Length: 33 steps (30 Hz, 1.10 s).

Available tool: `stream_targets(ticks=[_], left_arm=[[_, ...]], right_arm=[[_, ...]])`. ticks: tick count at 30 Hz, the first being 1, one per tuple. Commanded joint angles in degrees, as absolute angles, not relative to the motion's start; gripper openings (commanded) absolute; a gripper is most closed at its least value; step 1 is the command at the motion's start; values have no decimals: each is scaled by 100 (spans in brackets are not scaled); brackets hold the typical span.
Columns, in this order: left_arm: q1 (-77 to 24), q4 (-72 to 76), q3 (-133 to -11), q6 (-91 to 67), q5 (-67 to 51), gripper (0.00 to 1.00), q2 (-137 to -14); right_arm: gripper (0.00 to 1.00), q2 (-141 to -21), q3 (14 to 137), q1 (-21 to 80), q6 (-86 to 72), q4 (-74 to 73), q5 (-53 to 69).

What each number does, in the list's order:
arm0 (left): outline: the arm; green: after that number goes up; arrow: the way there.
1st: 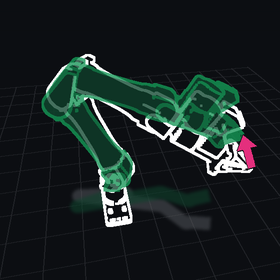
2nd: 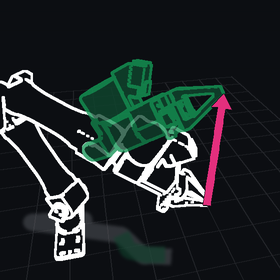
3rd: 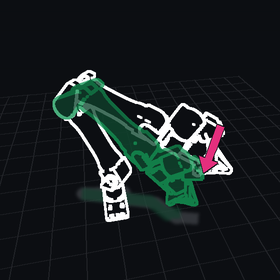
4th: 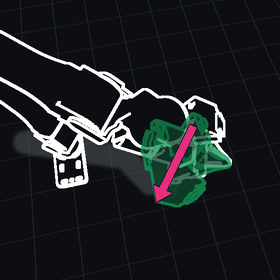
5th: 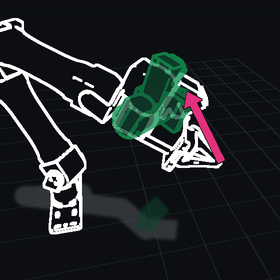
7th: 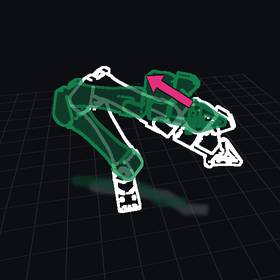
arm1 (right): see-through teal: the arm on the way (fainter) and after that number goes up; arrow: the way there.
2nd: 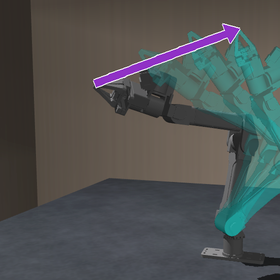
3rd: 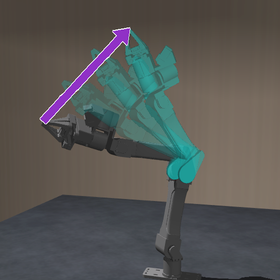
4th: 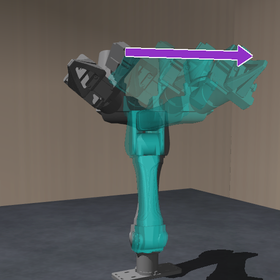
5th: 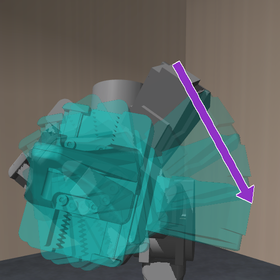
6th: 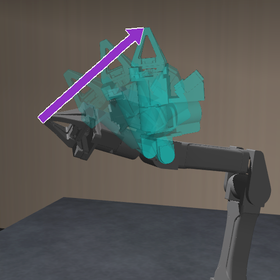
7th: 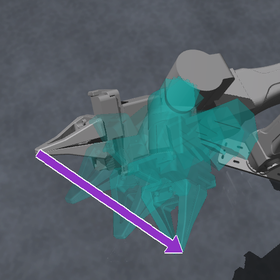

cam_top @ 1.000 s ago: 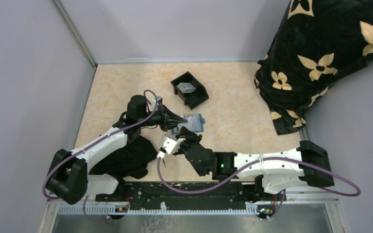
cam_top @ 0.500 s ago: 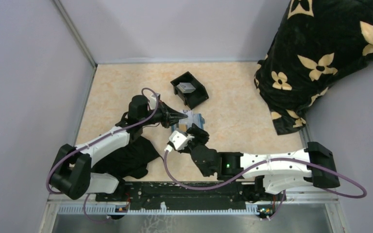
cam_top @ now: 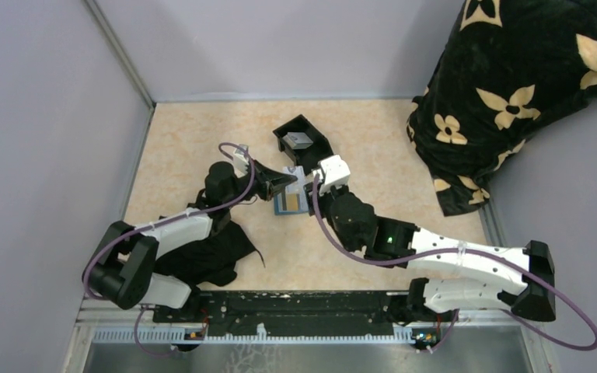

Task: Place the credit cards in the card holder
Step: Pick up the credit card from the storage box.

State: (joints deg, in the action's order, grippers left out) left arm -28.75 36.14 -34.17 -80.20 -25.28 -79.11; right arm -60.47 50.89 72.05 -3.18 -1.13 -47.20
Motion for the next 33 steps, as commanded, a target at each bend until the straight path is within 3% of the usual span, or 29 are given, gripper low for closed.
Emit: stream_targets(ticks=[1,17,33], left_arm=[[-2921,5167,-3188,-7765,-2375,0,-8095],[-2963,7496,-2976,-8152,-2751,0,-8750],[-3009,8046,-3042,-8422,-2882,0,-9079]], right_arm=[[46,-5868,5413,6714,-1491,-199,-3950],[40,-5833,4721,4569,-3604,625,-615],[39,-6009,4391,4276,-4048,1013,9]])
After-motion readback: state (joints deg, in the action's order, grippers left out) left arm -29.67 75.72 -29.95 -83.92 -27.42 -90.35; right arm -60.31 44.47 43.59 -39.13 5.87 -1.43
